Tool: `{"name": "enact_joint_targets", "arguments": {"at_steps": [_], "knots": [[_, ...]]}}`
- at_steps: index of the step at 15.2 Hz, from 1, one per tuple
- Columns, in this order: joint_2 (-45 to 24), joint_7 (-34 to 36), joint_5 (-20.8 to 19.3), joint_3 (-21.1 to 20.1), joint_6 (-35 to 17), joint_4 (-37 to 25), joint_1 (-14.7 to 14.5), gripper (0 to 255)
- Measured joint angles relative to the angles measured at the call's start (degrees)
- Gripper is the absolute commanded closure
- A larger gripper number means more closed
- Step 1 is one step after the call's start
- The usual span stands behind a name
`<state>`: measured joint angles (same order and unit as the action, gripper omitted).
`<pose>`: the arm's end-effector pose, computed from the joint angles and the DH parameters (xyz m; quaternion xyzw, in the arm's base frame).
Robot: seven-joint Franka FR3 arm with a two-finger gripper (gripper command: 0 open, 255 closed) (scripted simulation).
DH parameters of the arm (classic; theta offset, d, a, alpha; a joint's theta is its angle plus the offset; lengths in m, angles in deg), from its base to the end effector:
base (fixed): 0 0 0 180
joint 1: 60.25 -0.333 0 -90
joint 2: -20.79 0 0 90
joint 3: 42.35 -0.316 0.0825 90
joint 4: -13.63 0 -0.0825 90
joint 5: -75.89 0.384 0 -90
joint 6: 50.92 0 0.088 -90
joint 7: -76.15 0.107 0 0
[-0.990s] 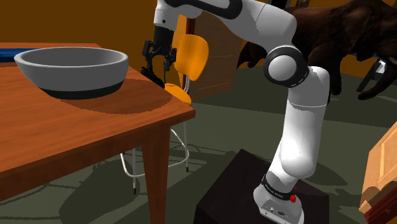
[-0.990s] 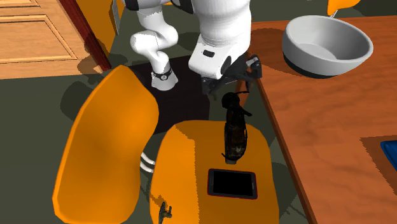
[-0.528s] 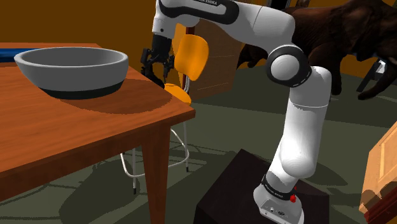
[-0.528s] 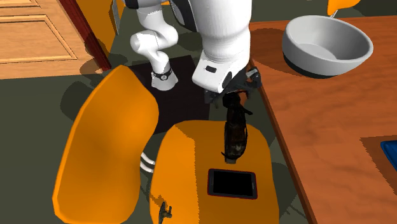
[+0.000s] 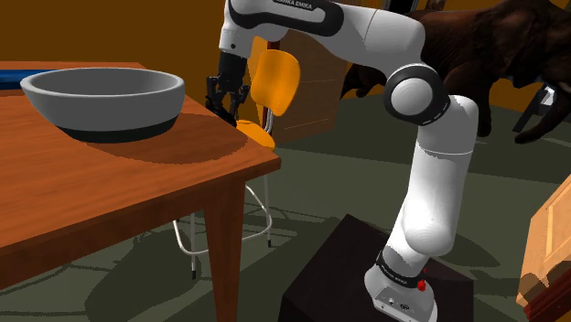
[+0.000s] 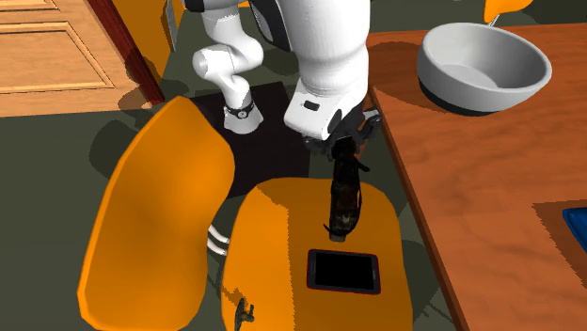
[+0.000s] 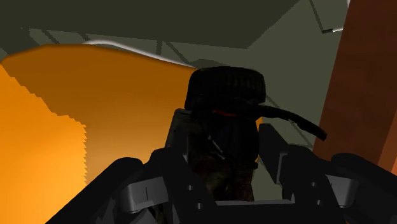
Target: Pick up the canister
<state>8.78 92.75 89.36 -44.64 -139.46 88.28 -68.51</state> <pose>0.6017 0.1349 0.6289 -0.9913 0.0480 0.0125 0.1218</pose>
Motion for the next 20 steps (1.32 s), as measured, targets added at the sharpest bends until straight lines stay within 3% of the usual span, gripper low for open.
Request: {"name": "enact_joint_targets", "arguments": {"at_steps": [4, 9, 15, 20], "knots": [[0.0, 0.0, 0.0, 0.0, 0.0, 0.0, 0.0, 255], [-1.6, 0.7, 0.0, 0.0, 3.5, -4.8, 0.1, 255], [-4.7, 2.1, 0.0, -0.1, 9.8, -14.5, 0.3, 255], [-9.8, 3.7, 0.2, -0.3, 16.4, -26.3, 0.4, 255]]}}
